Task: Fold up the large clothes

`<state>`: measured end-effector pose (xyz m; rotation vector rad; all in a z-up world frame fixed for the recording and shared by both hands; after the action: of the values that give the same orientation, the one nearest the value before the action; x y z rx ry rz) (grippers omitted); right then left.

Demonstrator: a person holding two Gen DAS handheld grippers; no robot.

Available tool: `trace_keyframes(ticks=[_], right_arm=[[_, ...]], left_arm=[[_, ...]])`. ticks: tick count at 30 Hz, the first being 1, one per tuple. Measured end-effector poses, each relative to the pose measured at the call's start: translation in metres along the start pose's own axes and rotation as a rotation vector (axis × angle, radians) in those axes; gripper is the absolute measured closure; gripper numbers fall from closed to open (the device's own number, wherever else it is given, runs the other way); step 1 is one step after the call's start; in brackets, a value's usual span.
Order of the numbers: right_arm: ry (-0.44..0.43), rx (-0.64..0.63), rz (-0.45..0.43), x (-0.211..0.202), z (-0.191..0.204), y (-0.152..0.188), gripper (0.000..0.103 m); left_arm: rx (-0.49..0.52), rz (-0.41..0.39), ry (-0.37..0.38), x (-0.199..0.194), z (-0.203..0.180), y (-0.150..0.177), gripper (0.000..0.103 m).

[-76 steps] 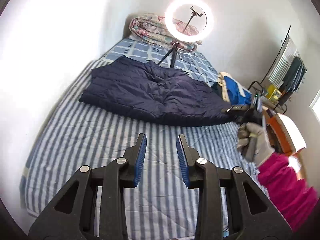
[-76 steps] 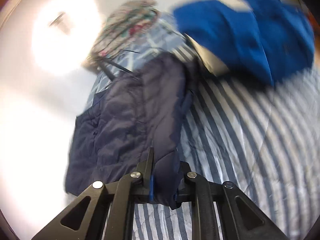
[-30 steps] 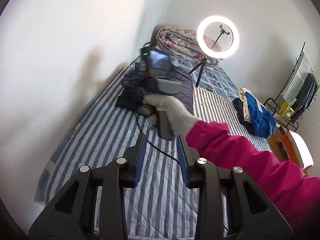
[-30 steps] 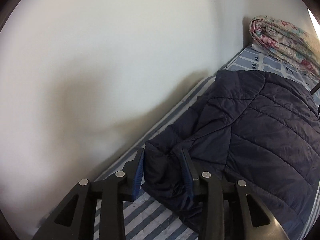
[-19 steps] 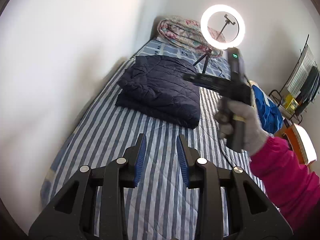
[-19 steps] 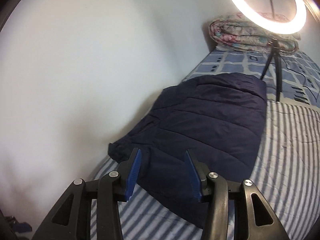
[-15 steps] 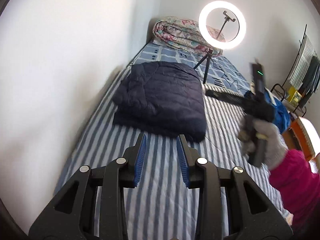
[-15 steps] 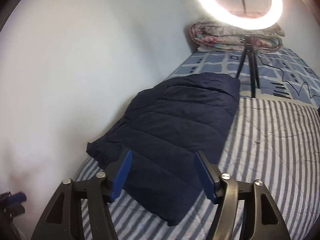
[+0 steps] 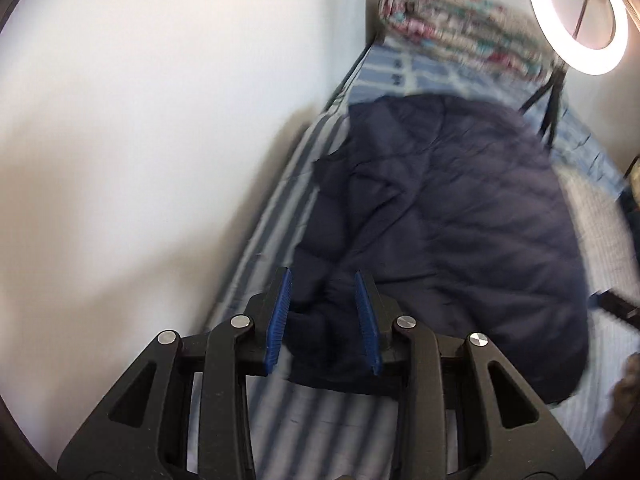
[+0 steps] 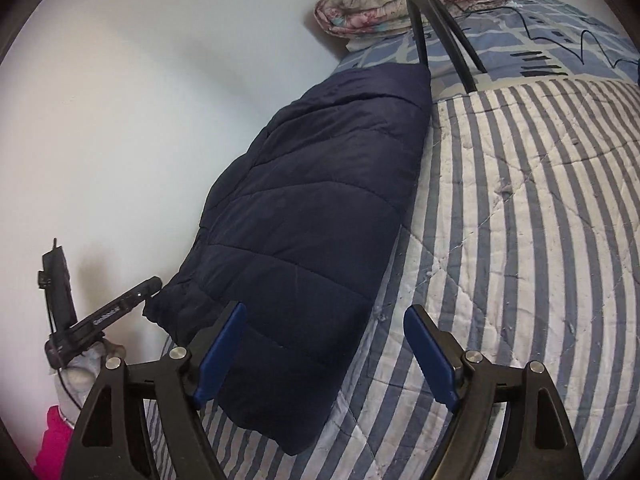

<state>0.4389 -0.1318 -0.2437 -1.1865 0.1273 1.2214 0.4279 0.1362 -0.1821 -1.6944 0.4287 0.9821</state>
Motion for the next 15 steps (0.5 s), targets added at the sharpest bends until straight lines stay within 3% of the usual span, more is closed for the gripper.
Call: trace_keyframes(ticks=[4,10,13,15], right_arm=[[-0.042,0.031,0.042,0.025,-0.004,0.008,0.019],[-0.161,0.106,0.028,0.042,-0.012,0.018,0.018],[-0.225,0.099,0.059,0.053,-0.002,0.013,0.034],[-0.184,0.069,0.086,0.058,0.008,0.007,0.056]], left_arm=[[0.098,0.044,-0.098,0.034,0.003,0.018,0.070],[0.046,0.084,-0.059,0.056,0.016,0.029,0.070],[0.073,0.080,-0.066,0.058,0.016,0.031,0.070],[0.073,0.085,-0.063,0.059,0.016,0.029,0.070]])
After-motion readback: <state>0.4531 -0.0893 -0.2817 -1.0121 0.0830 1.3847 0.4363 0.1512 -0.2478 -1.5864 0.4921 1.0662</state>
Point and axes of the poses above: each gripper's, at about its wrist camera, not at the fingertips, and x roughly the way its jaws point, z to its left, y to its underside, the point moved 1 cm from there along x, roughly the way its jaws point, and after that the axes turned 15 degrees about -x, right-handed, at the moved point
